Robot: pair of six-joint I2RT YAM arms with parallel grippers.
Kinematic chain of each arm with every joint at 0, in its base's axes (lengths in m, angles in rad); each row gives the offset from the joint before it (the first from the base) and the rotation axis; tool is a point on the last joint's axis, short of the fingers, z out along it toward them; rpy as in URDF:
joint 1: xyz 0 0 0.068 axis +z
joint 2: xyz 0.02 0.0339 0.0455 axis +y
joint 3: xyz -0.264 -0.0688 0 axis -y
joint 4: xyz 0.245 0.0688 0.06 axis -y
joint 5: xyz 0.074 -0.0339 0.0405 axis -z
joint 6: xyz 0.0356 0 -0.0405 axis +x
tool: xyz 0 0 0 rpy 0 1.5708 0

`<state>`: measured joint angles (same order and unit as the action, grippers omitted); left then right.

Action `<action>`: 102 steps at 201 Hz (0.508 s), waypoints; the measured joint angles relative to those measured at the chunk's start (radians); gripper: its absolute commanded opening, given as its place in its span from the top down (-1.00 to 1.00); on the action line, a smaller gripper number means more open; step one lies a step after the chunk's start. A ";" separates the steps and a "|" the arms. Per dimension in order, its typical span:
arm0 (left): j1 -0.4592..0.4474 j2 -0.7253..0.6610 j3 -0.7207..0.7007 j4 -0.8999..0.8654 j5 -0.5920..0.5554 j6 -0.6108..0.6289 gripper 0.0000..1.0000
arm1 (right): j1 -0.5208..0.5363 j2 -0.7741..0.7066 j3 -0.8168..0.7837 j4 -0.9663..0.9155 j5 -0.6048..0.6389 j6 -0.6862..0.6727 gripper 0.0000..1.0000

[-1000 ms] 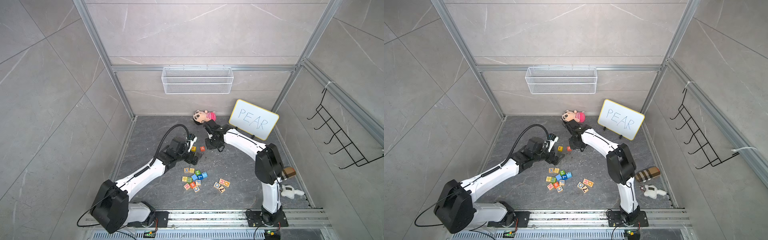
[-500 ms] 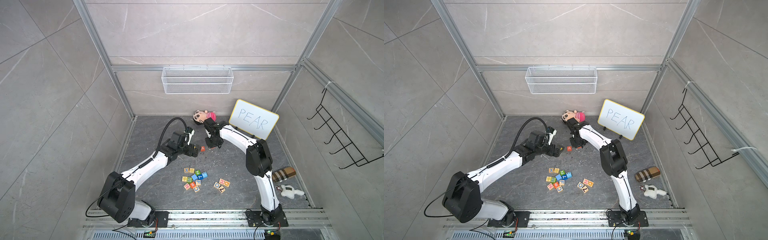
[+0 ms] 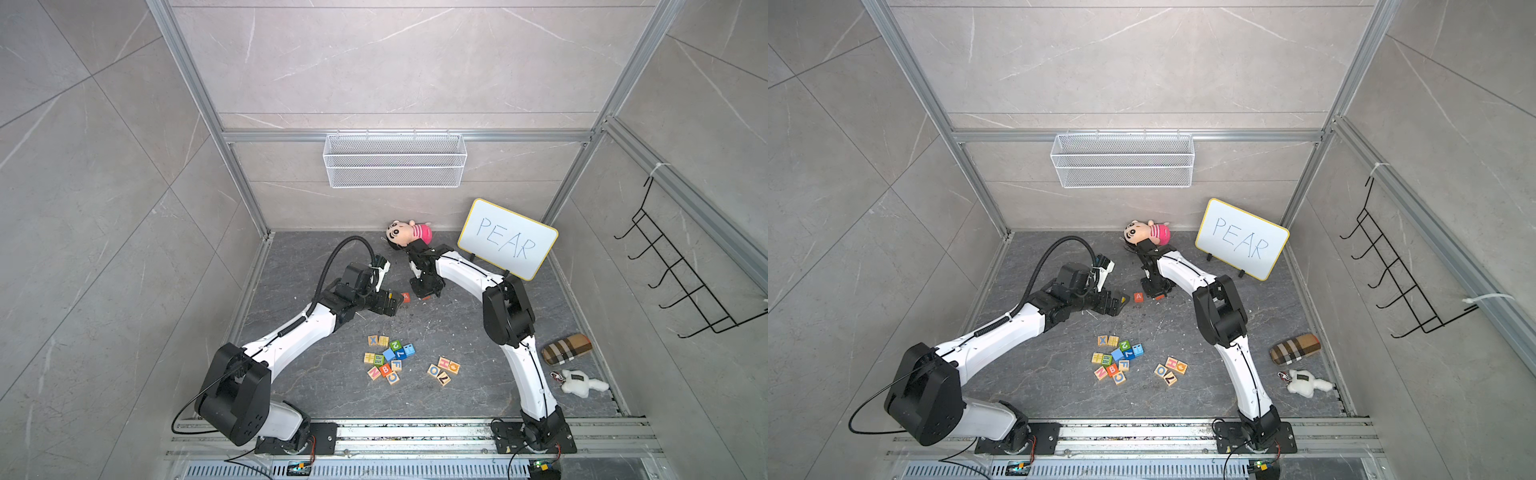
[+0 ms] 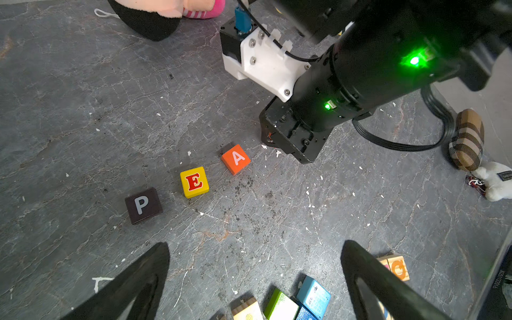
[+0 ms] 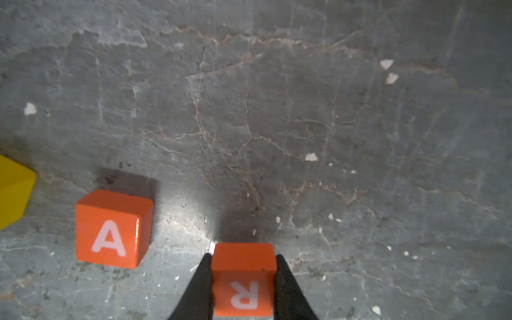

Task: Spell the uppercase word “pear” with letter blocks
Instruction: Place the letter block at the center of the board.

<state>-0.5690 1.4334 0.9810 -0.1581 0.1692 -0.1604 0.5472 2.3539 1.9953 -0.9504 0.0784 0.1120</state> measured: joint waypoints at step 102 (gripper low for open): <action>-0.005 0.000 0.000 0.000 0.025 0.000 -0.99 | 0.000 0.049 0.063 -0.015 -0.002 -0.023 -0.35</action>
<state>-0.5735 1.4334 0.9813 -0.1585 0.1940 -0.1600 0.5476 2.4031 2.0579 -0.9657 0.0769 0.0891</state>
